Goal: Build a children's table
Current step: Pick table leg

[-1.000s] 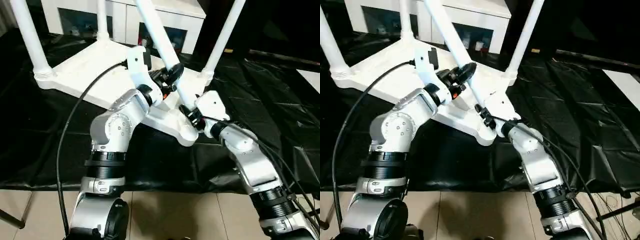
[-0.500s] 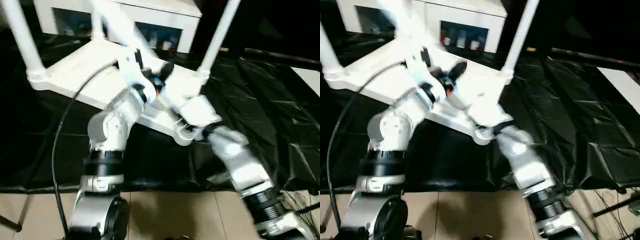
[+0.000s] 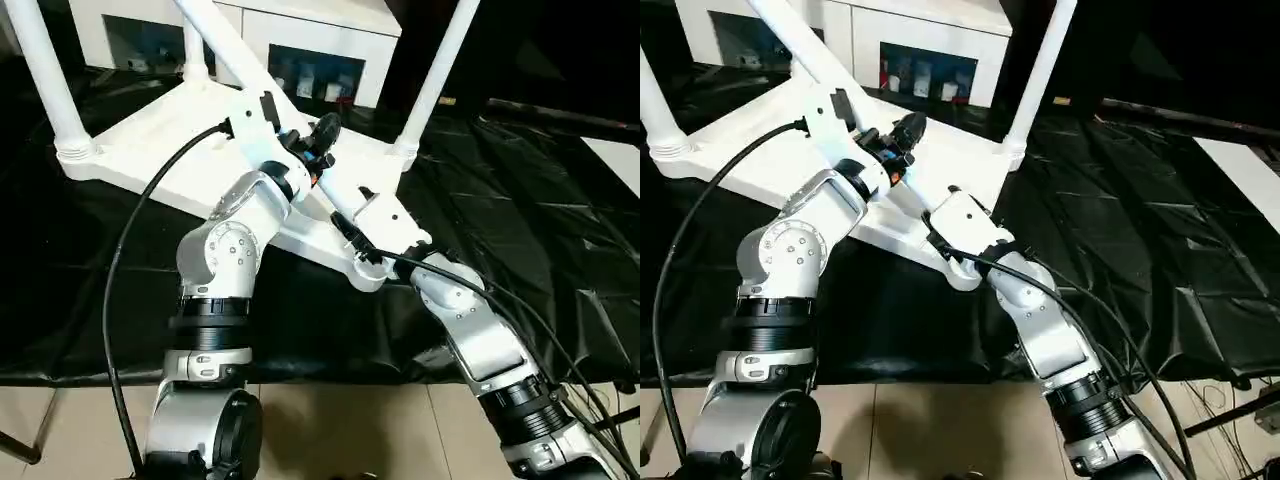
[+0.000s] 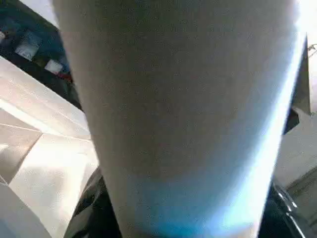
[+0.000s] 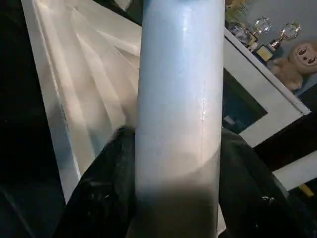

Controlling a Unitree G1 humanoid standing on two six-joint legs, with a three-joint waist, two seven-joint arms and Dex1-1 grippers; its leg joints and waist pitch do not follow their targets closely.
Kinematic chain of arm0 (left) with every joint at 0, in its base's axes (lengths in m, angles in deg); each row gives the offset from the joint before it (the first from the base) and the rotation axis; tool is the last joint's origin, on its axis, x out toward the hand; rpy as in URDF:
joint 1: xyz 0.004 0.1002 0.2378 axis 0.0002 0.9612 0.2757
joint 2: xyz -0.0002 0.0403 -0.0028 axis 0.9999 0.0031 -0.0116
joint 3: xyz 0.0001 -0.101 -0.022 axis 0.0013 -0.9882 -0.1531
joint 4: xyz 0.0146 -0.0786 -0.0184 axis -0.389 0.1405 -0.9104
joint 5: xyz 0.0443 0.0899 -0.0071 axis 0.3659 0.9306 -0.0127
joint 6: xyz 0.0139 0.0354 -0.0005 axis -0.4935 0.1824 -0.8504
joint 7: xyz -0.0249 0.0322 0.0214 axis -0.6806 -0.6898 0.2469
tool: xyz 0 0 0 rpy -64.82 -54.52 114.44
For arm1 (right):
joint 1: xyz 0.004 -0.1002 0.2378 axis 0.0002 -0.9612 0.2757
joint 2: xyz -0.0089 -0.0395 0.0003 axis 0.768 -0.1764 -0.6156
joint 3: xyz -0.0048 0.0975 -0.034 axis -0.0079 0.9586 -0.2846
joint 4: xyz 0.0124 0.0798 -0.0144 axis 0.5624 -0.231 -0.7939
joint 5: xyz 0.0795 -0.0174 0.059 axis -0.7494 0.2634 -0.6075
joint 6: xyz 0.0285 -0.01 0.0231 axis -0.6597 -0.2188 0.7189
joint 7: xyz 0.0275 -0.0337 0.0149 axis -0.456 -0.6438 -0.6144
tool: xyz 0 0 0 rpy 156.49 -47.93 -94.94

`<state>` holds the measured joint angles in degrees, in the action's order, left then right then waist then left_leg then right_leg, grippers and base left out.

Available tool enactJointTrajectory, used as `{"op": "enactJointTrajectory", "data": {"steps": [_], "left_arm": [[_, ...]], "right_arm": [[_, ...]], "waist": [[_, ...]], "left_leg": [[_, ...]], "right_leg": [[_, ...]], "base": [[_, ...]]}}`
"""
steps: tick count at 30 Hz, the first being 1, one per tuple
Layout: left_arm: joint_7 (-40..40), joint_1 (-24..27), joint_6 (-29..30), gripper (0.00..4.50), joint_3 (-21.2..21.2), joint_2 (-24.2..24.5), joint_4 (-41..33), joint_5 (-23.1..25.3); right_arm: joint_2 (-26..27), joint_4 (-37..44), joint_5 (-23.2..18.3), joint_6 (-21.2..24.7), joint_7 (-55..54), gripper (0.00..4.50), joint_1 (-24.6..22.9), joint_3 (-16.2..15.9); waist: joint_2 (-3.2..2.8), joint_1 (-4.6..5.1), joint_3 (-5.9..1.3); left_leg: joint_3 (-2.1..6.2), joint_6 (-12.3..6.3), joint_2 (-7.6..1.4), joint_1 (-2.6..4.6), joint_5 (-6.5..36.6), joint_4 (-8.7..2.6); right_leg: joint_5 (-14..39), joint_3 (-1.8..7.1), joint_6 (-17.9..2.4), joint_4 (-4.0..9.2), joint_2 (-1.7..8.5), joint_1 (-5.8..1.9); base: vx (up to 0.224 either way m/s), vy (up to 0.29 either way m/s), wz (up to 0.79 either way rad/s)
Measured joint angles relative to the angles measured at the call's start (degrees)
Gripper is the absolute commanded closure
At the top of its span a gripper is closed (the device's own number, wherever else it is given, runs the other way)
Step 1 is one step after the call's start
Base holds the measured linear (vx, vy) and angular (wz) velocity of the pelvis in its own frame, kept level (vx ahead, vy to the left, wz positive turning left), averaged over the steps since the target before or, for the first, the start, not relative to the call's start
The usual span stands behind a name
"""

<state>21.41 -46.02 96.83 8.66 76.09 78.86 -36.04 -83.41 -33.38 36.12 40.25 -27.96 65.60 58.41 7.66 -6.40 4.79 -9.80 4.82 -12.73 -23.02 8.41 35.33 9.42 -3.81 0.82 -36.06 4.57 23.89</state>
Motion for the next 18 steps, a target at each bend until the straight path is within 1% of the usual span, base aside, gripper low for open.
{"op": "enactJointTrajectory", "data": {"steps": [1, 2, 3, 4, 6, 8, 9, 10, 11, 13, 14, 16, 18], "left_arm": [[-1.9, 0.0, 0.3, 2.73, 0.7, 1.1, 0.0, -0.1], [-4.0, 0.0, 0.8, 2.76, 1.6, 2.4, 0.0, -0.2], [-6.3, 0.0, 1.6, 2.76, 2.3, 4.1, -0.1, -0.3], [-8.7, 0.0, 2.2, 2.77, 2.9, 5.5, -0.1, -0.4], [-11.6, 0.0, 2.9, 2.78, 3.5, 6.9, -0.2, -0.6], [-19.0, -0.2, 5.4, 2.79, 6.1, 11.5, -0.1, -1.7], [-22.6, -0.6, 6.6, 2.79, 7.2, 13.4, -0.1, -2.6], [-26.2, -1.1, 7.8, 2.79, 8.0, 15.2, -0.1, -3.3], [-30.0, -1.6, 9.3, 2.79, 8.9, 16.6, -0.4, -4.7], [-35.4, -1.9, 11.7, 2.8, 10.1, 18.3, -2.1, -7.2], [-38.0, -1.9, 12.9, 2.8, 10.5, 19.0, -3.0, -8.5], [-42.6, -1.8, 15.0, 2.8, 11.5, 20.5, -4.9, -10.8], [-47.4, -1.4, 17.7, 2.81, 12.3, 21.6, -6.7, -13.9]], "right_arm": [[0.4, 0.0, -2.0, 0.5, 1.8, 1.93, 0.0, 0.5], [0.9, 0.5, -4.9, 1.9, 4.0, 1.75, 0.0, 1.5], [1.3, 1.3, -7.7, 3.8, 6.0, 1.75, 0.0, 2.2], [1.1, 2.4, -10.6, 5.7, 8.5, 1.63, 0.0, 3.1], [0.8, 3.8, -14.0, 8.3, 11.4, 1.54, 0.0, 4.2], [-1.8, 6.6, -21.9, 15.5, 18.1, 1.54, 0.7, 6.0], [-3.6, 7.6, -25.1, 18.7, 21.2, 1.54, 1.3, 6.8], [-5.4, 8.5, -28.1, 21.7, 24.0, 1.54, 2.2, 8.6], [-7.1, 8.9, -30.5, 24.2, 26.6, 1.54, 3.0, 9.2], [-8.9, 9.5, -33.9, 27.5, 30.8, 1.54, 3.7, 10.5], [-9.4, 9.7, -35.2, 28.7, 32.6, 1.54, 3.8, 10.6], [-9.9, 9.9, -37.5, 30.4, 36.1, 1.54, 3.8, 10.5], [-12.3, 10.7, -39.9, 32.2, 40.9, 1.54, 3.9, 9.3]], "waist": [[0.0, 0.01, 0.0], [0.0, 0.04, 0.0], [0.0, 0.06, 0.0], [0.0, 0.04, 0.0], [0.05, -0.11, -0.03], [0.06, -0.26, -0.04], [0.06, -0.28, -0.04], [0.06, -0.37, -0.04], [0.06, -0.4, -0.04], [0.13, -0.48, -0.1], [0.15, -0.43, -0.11], [0.15, -0.39, -0.11], [0.15, -0.41, -0.11]], "left_leg": [[0.0, 0.0, 0.0, 0.01, 0.0, 0.0], [0.0, 0.0, -0.02, 0.01, 0.0, 0.0], [0.01, 0.0, -0.04, 0.01, 0.0, 0.0], [0.01, 0.0, -0.04, 0.01, 0.0, 0.0], [0.01, 0.0, -0.04, 0.01, 0.0, 0.0], [0.0, -0.01, -0.03, 0.0, 0.0, 0.01], [0.0, -0.01, -0.03, 0.0, 0.0, 0.01], [-0.01, -0.01, -0.03, 0.05, 0.0, 0.01], [-0.01, 0.0, -0.03, 0.05, 0.0, 0.01], [-0.02, 0.0, -0.04, 0.11, 0.0, 0.01], [-0.02, 0.0, -0.04, 0.11, 0.0, 0.01], [-0.02, 0.01, -0.05, 0.1, 0.0, 0.01], [-0.02, 0.01, -0.06, 0.12, 0.0, 0.01]], "right_leg": [[0.0, 0.0, 0.0, 0.0, 0.0, 0.0], [0.0, 0.0, 0.0, -0.01, -0.02, 0.01], [0.0, 0.0, 0.0, -0.01, -0.04, 0.02], [0.0, 0.0, 0.0, -0.02, -0.05, 0.01], [-0.1, 0.01, -0.1, -0.01, -0.04, -0.03], [-0.2, 0.03, -0.3, -0.02, -0.04, -0.02], [-0.2, 0.02, -0.3, -0.02, -0.04, -0.03], [-0.2, 0.03, -0.4, -0.04, -0.04, -0.08], [-0.2, 0.03, -0.4, -0.04, -0.04, -0.07], [-0.2, 0.02, -0.4, -0.07, -0.04, -0.11], [-0.2, 0.01, -0.4, -0.09, -0.04, -0.08], [-0.3, 0.01, -0.4, -0.11, -0.04, -0.04], [-0.3, 0.0, -0.5, -0.11, -0.04, -0.06]], "base": [[0.0, 0.0, 0.0], [0.0, 0.0, 0.0], [0.0, 0.0, 0.0], [0.0, 0.0, 0.0], [0.0, 0.0, 0.0], [0.0, 0.0, 0.0], [0.0, 0.0, 0.0], [0.0, 0.0, 0.0], [0.0, 0.0, 0.0], [0.0, 0.0, 0.0], [0.0, 0.0, 0.0], [0.0, 0.0, 0.0], [0.0, 0.0, 0.0]]}}
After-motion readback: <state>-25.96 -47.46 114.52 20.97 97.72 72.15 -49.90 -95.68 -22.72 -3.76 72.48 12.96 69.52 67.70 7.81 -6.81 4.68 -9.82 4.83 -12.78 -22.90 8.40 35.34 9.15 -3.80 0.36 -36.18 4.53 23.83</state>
